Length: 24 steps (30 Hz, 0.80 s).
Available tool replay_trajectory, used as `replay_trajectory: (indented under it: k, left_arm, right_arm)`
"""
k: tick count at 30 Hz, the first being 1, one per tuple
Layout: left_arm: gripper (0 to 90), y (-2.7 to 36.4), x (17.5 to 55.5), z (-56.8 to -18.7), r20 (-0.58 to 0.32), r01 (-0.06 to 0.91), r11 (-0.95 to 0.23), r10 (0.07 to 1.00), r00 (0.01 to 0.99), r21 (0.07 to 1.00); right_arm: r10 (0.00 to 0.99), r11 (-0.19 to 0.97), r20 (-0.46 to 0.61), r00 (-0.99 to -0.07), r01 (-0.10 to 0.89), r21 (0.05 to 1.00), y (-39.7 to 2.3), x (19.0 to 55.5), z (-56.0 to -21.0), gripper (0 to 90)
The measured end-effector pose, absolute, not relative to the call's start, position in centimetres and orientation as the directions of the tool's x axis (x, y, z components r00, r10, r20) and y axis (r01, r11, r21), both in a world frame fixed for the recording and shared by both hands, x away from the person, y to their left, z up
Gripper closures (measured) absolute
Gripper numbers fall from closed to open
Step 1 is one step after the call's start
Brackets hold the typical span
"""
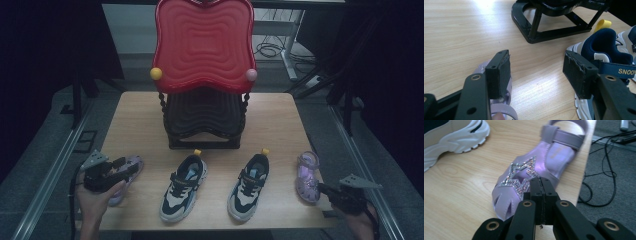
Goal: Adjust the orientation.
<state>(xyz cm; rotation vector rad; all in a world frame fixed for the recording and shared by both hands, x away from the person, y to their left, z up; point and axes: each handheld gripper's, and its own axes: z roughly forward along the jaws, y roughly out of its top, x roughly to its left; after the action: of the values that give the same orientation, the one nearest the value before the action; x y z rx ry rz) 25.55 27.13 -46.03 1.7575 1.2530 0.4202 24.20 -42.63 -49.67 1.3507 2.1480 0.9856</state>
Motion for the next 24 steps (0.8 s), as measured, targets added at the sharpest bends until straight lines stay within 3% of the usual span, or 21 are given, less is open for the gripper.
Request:
replay_trajectory:
  k: [17,24]
  left_arm:
    - [39.1,27.0,25.6,-46.1,-0.219,0.574,-0.078,0.876,0.43,0.815]
    - [39.0,27.0,25.7,-46.2,-0.215,0.577,-0.084,0.876,0.431,0.813]
  right_arm:
    - [0.833,0.395,-0.023,-0.552,0.566,0.724,-37.6,25.3,-49.3,89.9]
    - [0.849,0.415,-0.076,-0.524,0.569,0.71,-35.1,26.5,-49.7,89.9]
